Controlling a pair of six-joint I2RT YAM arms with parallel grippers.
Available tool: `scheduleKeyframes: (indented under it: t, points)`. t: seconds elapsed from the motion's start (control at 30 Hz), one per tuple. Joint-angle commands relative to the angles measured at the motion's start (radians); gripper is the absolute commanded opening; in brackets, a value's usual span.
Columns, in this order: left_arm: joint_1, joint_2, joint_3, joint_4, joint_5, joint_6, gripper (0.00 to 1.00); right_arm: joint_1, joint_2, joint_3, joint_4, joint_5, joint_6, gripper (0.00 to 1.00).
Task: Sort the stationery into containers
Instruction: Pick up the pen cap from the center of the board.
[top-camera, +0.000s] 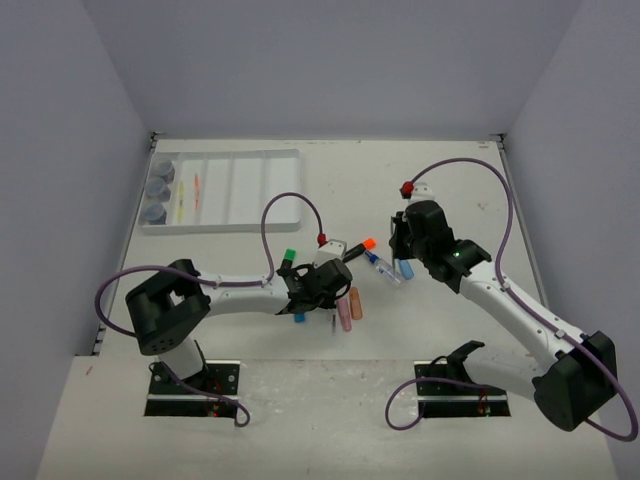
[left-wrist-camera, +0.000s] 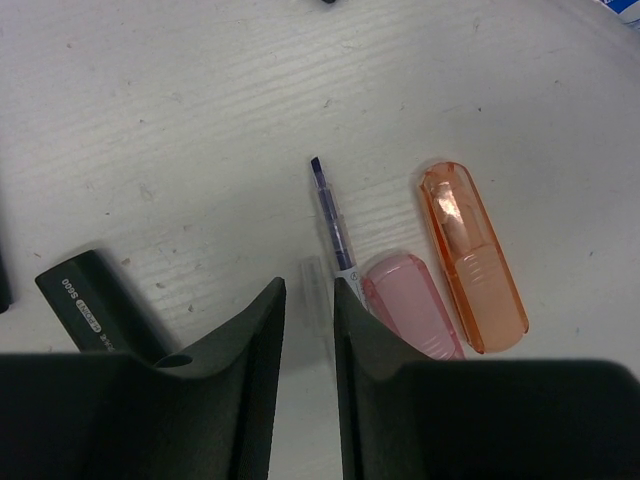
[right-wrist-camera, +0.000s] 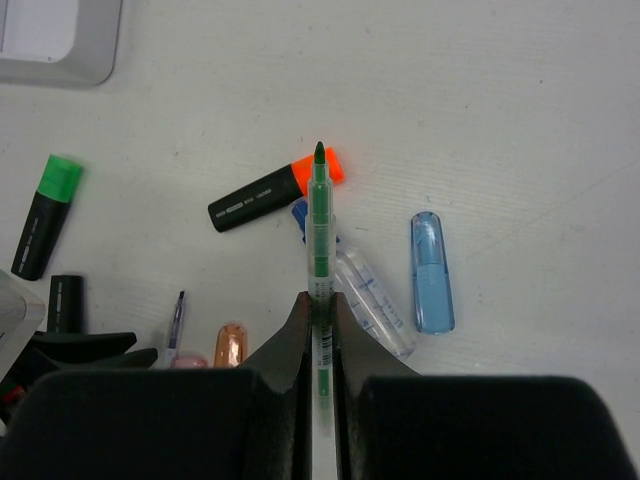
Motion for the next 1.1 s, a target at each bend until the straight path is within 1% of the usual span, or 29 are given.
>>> scheduleKeyframes:
  t: [0.0, 0.37, 0.43, 0.47, 0.5, 0.53, 0.67, 0.73, 0.77, 0.83, 0.87, 0.9, 0.93, 1.0, 1.07]
  points:
    - [-0.008, 0.011, 0.031, 0.031, -0.013, 0.005, 0.26, 0.003, -0.026, -0.006, 0.043, -0.021, -0.013, 0.0]
    - [-0.008, 0.053, 0.028, 0.021, -0.012, 0.01, 0.21, 0.003, -0.041, -0.012, 0.052, -0.033, -0.019, 0.0]
    - [-0.008, 0.062, 0.028, 0.019, -0.013, 0.013, 0.17, 0.003, -0.041, -0.012, 0.054, -0.033, -0.019, 0.0]
    - [-0.008, 0.069, 0.031, 0.016, -0.014, 0.013, 0.11, 0.003, -0.041, -0.012, 0.054, -0.034, -0.019, 0.0]
    - [-0.008, 0.071, 0.032, 0.014, -0.016, 0.012, 0.08, 0.003, -0.042, -0.012, 0.054, -0.034, -0.021, 0.0]
    - [-0.008, 0.073, 0.031, 0.011, -0.021, 0.011, 0.01, 0.003, -0.043, -0.012, 0.054, -0.033, -0.021, 0.0]
    - [-0.007, 0.063, 0.034, -0.018, -0.053, 0.011, 0.0, 0.003, -0.044, -0.014, 0.057, -0.039, -0.018, 0.0]
    - [-0.007, 0.045, 0.041, -0.041, -0.079, 0.013, 0.0, 0.004, -0.047, -0.018, 0.066, -0.068, -0.021, 0.0]
    - [-0.006, 0.017, 0.051, -0.061, -0.11, 0.016, 0.0, 0.003, -0.052, -0.02, 0.082, -0.102, -0.027, 0.0]
    - [0.001, -0.076, 0.073, -0.088, -0.173, 0.038, 0.0, 0.003, -0.072, -0.035, 0.133, -0.259, -0.039, 0.0]
    - [0.005, -0.108, 0.084, -0.083, -0.183, 0.049, 0.0, 0.003, -0.09, -0.047, 0.152, -0.309, -0.043, 0.0]
    - [0.012, -0.175, 0.087, -0.06, -0.193, 0.075, 0.0, 0.003, -0.117, -0.068, 0.195, -0.4, -0.038, 0.0]
    - [0.021, -0.257, 0.082, 0.001, -0.194, 0.114, 0.0, 0.003, -0.138, -0.086, 0.257, -0.494, -0.027, 0.0]
    - [0.044, -0.4, 0.01, 0.156, -0.167, 0.177, 0.0, 0.006, -0.192, -0.146, 0.395, -0.619, 0.054, 0.0]
    - [0.129, -0.569, -0.074, 0.332, 0.0, 0.21, 0.0, 0.022, -0.257, -0.263, 0.542, -0.652, 0.146, 0.0]
